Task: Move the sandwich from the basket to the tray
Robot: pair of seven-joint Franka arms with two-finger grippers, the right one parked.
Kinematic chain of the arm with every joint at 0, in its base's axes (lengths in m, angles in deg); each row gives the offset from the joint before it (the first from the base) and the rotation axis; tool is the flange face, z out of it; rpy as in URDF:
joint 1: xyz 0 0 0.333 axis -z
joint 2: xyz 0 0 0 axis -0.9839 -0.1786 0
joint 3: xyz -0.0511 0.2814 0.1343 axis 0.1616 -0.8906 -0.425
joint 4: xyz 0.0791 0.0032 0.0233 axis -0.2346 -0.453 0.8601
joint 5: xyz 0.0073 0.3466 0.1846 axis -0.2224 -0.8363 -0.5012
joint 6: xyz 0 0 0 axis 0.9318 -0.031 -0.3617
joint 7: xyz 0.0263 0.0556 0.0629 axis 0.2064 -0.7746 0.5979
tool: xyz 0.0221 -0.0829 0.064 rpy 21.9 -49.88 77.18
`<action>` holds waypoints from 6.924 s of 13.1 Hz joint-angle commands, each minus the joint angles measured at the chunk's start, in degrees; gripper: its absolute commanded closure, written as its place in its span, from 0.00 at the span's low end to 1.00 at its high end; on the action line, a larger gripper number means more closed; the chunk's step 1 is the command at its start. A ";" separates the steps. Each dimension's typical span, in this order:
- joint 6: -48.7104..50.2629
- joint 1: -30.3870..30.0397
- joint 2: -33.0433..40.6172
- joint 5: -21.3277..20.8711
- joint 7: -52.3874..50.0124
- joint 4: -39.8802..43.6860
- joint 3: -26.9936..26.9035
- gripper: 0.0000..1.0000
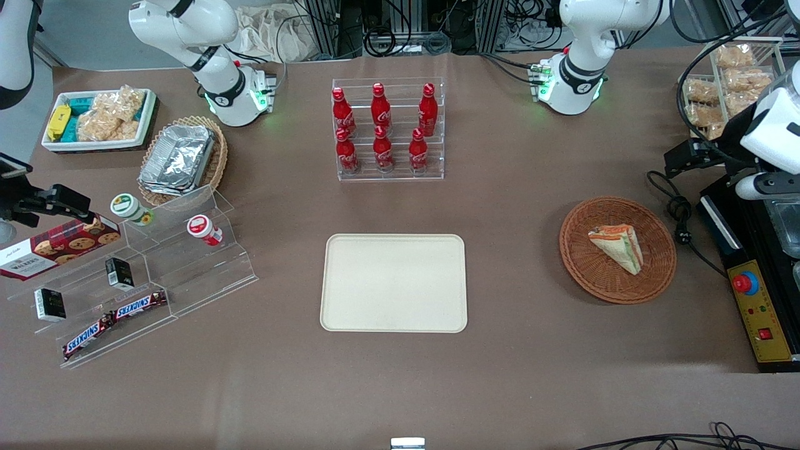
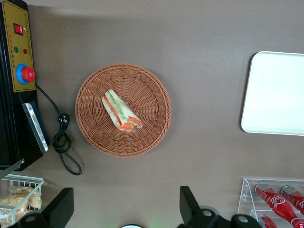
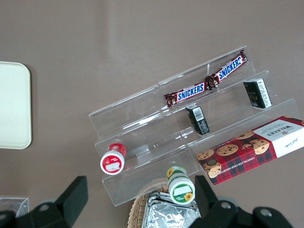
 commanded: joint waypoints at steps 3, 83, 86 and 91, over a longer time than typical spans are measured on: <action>-0.18 0.65 -0.56 -0.76 -0.68 1.23 -0.20 0.00; -39.22 3.67 -27.92 -15.64 -26.43 -4.13 24.15 0.01; -31.07 -1.78 -20.00 -6.85 -17.24 -3.87 24.24 0.01; -6.12 -12.62 -9.53 3.38 -1.22 3.94 22.93 0.01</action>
